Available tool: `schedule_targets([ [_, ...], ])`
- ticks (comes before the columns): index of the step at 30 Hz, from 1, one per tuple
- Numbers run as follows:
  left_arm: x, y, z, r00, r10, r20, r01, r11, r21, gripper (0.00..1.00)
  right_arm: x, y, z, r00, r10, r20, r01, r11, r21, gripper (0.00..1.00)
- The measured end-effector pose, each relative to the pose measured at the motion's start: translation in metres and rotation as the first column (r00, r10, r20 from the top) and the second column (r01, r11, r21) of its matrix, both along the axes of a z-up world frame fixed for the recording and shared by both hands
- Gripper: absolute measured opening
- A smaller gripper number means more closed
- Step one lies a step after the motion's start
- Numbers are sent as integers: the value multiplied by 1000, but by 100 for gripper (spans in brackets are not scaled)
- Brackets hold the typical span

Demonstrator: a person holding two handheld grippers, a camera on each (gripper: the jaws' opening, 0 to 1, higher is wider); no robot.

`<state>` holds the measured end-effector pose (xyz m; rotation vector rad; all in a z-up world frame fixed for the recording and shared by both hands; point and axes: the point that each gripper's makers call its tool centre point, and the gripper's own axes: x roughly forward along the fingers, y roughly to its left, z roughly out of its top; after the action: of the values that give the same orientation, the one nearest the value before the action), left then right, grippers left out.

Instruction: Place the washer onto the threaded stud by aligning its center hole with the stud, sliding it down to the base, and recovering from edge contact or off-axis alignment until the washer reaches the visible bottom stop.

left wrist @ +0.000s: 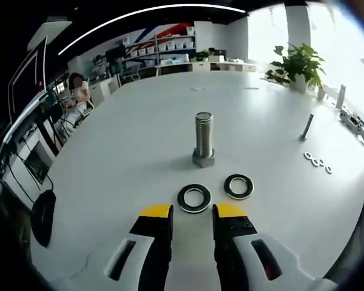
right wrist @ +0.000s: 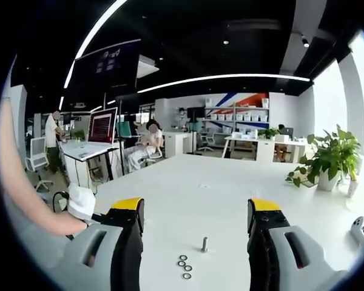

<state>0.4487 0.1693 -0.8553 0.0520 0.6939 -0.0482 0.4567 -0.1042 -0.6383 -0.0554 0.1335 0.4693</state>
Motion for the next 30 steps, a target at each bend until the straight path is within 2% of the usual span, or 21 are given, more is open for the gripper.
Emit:
schedule_targets([
  [12, 6, -5, 5, 999, 3, 41, -2, 1000, -12, 23, 1, -2, -3, 1000, -9, -9, 9, 1000, -3, 71],
  [30, 11, -8, 7, 998, -8, 55, 9, 1000, -26, 23, 1, -2, -5, 1000, -6, -16, 6, 1000, -12, 71],
])
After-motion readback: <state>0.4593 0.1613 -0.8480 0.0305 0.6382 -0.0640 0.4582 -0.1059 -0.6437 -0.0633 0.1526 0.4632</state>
